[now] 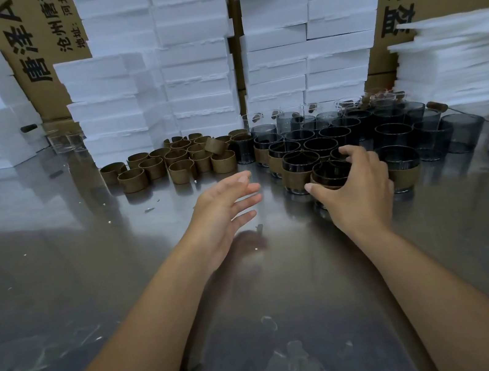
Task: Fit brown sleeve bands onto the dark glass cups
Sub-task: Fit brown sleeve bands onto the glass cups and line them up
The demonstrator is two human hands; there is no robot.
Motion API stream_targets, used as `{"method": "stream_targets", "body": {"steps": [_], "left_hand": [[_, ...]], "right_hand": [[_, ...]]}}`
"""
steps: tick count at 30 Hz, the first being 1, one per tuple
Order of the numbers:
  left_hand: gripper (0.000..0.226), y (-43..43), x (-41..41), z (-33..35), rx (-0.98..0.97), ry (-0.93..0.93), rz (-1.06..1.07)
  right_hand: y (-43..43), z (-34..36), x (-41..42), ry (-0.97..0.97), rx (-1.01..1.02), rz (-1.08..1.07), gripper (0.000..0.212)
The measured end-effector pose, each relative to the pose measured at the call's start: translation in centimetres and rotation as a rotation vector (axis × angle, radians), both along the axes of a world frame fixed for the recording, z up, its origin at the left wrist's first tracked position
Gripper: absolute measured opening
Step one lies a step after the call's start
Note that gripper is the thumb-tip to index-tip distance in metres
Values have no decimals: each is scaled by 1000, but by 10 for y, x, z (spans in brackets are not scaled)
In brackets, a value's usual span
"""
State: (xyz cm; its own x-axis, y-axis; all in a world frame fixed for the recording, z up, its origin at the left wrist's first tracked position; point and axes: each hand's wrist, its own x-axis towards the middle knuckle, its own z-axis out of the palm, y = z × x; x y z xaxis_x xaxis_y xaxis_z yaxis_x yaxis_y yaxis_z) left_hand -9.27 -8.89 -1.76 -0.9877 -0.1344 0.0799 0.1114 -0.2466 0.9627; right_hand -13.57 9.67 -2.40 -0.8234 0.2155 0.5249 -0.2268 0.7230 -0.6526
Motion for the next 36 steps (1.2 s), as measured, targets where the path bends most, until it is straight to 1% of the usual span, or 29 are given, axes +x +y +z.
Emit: {"method": "stream_targets", "body": {"steps": [2,9,13,17,20,24,26,30,33,36], "left_hand": [[15,0,0,0,-1,7,-7],[15,2,-3,-2,-14,12,-16],[15,3,-4,-4,-30,16,-29],[14,3,-5,-5,-48,18,-36],[15,2,-6,-7,-56,26,-39],[15,2,-9,-9,-54,34,-28],[15,1,-12,-11,-28,37,-16],[16,1,-18,-13,44,38,-22],[16,2,-22,-13,52,41,-24],[16,3,-22,-13,48,44,-32]], "right_hand": [[2,0,-2,-8,30,-25,71],[0,-2,-11,-40,39,-17,58],[-2,-1,-19,-57,104,6,56],[-4,-1,-24,-21,40,56,50],[-6,-1,-27,-8,120,71,48],[-3,7,-30,-5,215,56,52],[4,14,-32,38,245,105,49],[33,38,-44,64,148,282,33],[61,51,-61,23,100,242,26],[90,51,-78,-90,143,140,24]]}}
